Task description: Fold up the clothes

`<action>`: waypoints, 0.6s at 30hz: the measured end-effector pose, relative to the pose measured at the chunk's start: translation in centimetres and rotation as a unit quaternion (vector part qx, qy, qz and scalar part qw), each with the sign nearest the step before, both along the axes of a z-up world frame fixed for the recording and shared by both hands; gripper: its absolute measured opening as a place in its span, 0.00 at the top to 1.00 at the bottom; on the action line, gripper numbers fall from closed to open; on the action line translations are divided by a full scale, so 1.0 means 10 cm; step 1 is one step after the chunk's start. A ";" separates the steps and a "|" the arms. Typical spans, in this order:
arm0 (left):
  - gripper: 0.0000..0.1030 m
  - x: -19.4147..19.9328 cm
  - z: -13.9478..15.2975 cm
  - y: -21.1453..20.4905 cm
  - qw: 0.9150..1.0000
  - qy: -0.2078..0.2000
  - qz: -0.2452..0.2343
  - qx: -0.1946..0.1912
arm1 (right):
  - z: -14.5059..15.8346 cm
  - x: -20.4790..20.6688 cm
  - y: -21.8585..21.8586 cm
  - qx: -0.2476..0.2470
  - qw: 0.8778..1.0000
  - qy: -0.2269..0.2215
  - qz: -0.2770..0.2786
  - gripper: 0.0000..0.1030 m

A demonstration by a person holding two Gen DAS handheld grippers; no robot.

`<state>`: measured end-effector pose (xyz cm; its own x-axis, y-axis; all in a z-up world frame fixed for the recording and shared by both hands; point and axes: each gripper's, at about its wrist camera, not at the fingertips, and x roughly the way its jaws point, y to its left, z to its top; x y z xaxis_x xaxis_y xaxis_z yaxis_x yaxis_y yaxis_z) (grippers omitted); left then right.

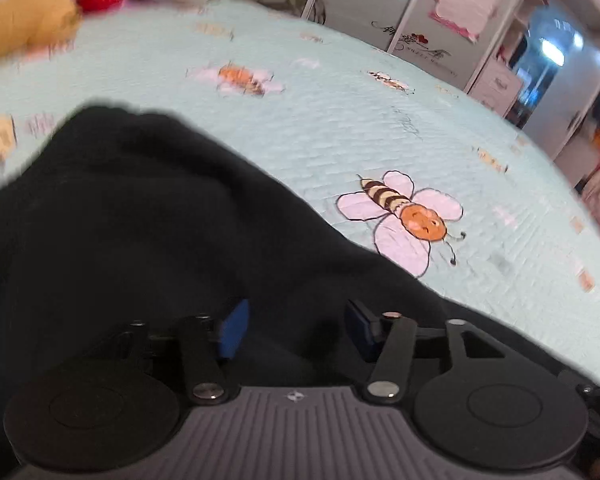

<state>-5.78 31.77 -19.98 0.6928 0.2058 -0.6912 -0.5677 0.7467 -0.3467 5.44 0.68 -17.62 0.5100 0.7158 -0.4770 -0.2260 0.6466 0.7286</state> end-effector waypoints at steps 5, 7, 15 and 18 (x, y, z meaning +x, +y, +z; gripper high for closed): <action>0.35 -0.35 0.31 -0.09 0.997 -0.081 -0.009 0.011 | 0.43 -0.06 -0.10 -0.016 0.998 -0.033 -0.049 0.53; 0.35 -0.49 0.33 -0.07 0.995 -0.094 0.012 0.025 | 0.54 -0.18 0.24 0.005 0.999 -0.046 0.005 0.52; 0.39 -0.97 0.10 0.48 0.991 -0.084 0.100 0.000 | 0.32 -0.34 2.22 0.047 0.981 0.009 0.187 0.49; 0.39 -1.20 0.13 0.39 0.986 -0.117 0.116 0.001 | 0.23 -0.25 2.74 -0.024 0.984 0.002 0.178 0.52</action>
